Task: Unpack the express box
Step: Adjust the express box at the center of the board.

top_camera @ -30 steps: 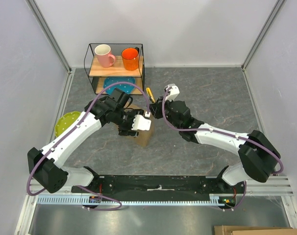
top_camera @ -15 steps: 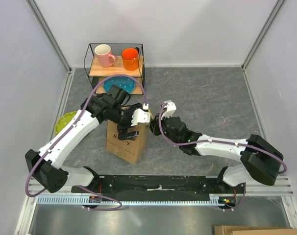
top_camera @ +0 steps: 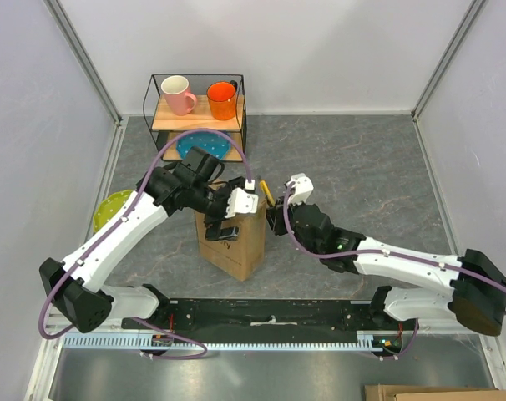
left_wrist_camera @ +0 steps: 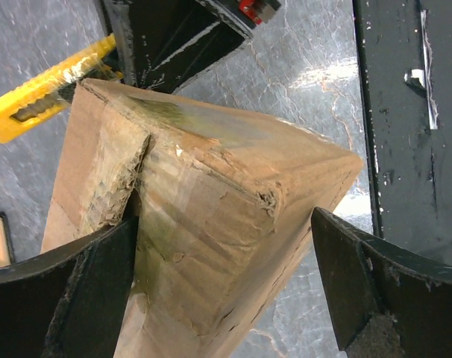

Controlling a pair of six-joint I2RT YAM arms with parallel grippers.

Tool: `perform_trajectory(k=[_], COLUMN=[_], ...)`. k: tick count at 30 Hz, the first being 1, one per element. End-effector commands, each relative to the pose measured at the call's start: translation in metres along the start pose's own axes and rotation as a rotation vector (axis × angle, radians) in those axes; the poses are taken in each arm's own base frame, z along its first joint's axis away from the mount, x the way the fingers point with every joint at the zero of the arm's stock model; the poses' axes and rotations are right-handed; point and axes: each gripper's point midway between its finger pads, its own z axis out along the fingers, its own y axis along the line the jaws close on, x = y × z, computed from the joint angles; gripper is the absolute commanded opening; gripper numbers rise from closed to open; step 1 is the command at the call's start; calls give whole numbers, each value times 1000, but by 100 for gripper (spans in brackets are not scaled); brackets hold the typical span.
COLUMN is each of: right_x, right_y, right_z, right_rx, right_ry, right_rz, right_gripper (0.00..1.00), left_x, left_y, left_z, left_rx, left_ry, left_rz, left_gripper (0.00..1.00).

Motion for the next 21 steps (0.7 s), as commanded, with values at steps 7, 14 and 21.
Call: perform_trajectory(k=[7, 14, 21], right_x=[-68, -76, -70], right_y=[8, -6, -26], right_z=[-30, -42, -40], right_rx=[-3, 52, 160], right_ry=[-142, -158, -131], right_rz=[38, -11, -75], right_gripper=[0, 0, 0], left_x=[-36, -1, -11], left_y=[-27, -46, -44], left_z=[-7, 5, -9], left_rx=[83, 113, -8], left_ry=[-23, 64, 106], left_rz=[431, 458, 674], left_gripper=[99, 100, 99])
